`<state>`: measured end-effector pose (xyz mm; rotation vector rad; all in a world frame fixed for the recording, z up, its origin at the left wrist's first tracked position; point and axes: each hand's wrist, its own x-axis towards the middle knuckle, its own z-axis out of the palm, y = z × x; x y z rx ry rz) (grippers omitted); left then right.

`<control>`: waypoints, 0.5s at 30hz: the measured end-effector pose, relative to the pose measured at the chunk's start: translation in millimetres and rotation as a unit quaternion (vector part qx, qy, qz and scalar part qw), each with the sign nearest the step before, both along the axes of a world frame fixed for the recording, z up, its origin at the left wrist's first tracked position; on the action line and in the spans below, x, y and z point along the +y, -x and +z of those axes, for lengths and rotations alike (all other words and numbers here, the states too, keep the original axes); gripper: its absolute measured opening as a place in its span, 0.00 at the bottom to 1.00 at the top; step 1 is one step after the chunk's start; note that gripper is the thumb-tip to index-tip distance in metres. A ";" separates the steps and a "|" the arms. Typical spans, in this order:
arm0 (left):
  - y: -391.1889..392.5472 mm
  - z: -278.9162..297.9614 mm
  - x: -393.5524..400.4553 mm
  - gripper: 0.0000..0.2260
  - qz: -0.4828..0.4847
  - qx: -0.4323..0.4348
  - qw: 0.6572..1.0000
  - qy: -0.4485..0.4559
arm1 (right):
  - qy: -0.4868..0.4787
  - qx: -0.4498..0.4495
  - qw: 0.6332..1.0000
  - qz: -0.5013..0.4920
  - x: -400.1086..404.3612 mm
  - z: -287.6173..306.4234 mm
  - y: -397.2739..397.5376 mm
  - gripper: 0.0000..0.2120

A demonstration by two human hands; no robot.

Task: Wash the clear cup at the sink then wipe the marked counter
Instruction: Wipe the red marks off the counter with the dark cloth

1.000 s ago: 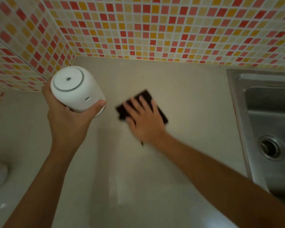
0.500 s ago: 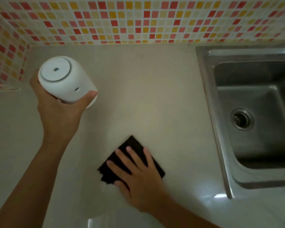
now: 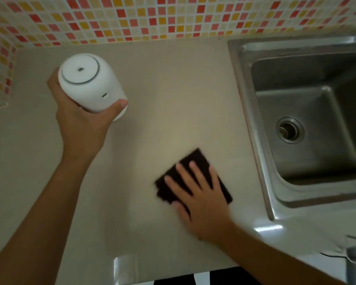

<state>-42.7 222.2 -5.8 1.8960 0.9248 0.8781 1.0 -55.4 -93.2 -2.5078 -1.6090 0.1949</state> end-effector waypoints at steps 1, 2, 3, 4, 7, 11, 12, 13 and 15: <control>-1.6 1.6 0.6 0.44 0.001 0.001 1.000 0.000 | 0.010 0.012 0.999 0.049 -20.6 3.7 21.5 0.26; -2.9 2.8 0.2 0.44 0.003 0.001 1.000 0.000 | 0.020 0.015 0.996 0.085 -33.9 4.3 28.3 0.26; -3.9 3.9 -0.8 0.44 0.003 -0.001 1.000 0.000 | 0.025 0.016 0.994 0.106 -37.0 3.6 19.1 0.26; -4.7 4.6 -3.2 0.44 0.000 -0.001 1.000 0.001 | 0.022 0.006 0.995 0.101 -32.8 2.2 0.1 0.25; -6.4 1.8 -16.8 0.45 -0.009 0.002 1.000 0.008 | 0.014 -0.036 0.999 -0.029 5.0 -7.4 -86.0 0.25; -13.0 -8.9 -44.5 0.45 -0.027 0.014 0.999 0.036 | 0.057 -0.042 0.985 -0.158 61.5 -3.5 -200.1 0.27; -14.9 -11.3 -50.2 0.45 -0.030 0.015 0.999 0.040 | 0.069 -0.039 0.982 -0.174 68.6 -3.4 -212.2 0.27; -16.8 -13.3 -54.3 0.45 -0.032 0.015 0.998 0.043 | 0.076 -0.042 0.979 -0.186 69.5 -4.7 -215.4 0.28; -18.7 -15.5 -60.8 0.45 -0.035 0.017 0.998 0.048 | 0.063 -0.050 0.976 -0.204 47.4 -5.0 -193.5 0.28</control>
